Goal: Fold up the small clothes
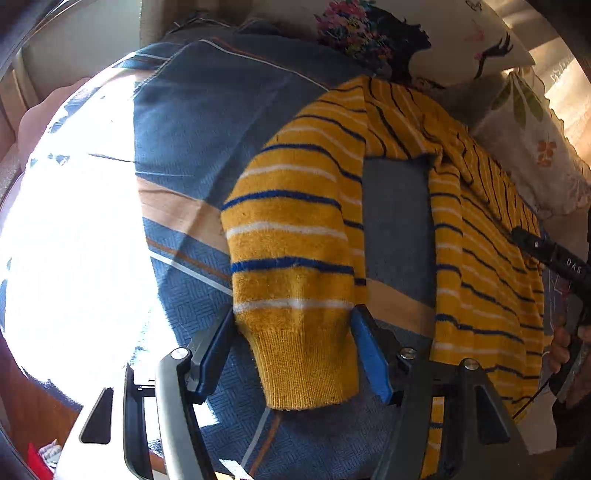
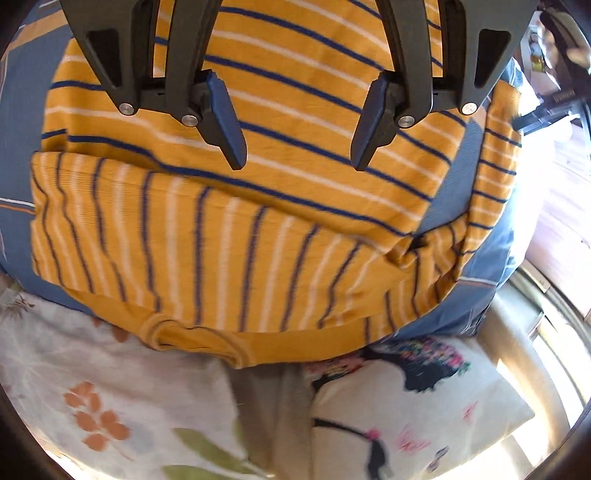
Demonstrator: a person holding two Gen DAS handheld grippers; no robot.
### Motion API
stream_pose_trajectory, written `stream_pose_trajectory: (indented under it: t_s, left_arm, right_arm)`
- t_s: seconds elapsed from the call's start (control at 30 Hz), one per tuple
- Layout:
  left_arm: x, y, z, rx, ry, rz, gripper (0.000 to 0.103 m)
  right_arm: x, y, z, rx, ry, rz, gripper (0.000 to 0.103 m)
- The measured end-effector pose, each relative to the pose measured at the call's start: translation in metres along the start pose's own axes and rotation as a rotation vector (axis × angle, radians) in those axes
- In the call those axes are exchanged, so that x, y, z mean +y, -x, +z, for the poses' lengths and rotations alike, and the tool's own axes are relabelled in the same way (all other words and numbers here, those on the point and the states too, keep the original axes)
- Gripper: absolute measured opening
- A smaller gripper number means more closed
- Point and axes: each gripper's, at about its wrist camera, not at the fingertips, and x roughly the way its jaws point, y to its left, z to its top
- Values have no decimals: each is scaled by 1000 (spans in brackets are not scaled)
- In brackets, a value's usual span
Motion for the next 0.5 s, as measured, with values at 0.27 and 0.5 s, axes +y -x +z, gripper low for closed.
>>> stream_pose_trajectory:
  t_s: [0.27, 0.5]
  left_arm:
    - [70, 36, 52, -113, 247, -171, 11]
    - [184, 73, 65, -276, 527, -135, 32]
  right_arm:
    - [40, -7, -1, 15, 11, -29, 63]
    - [45, -9, -7, 34, -28, -42, 63]
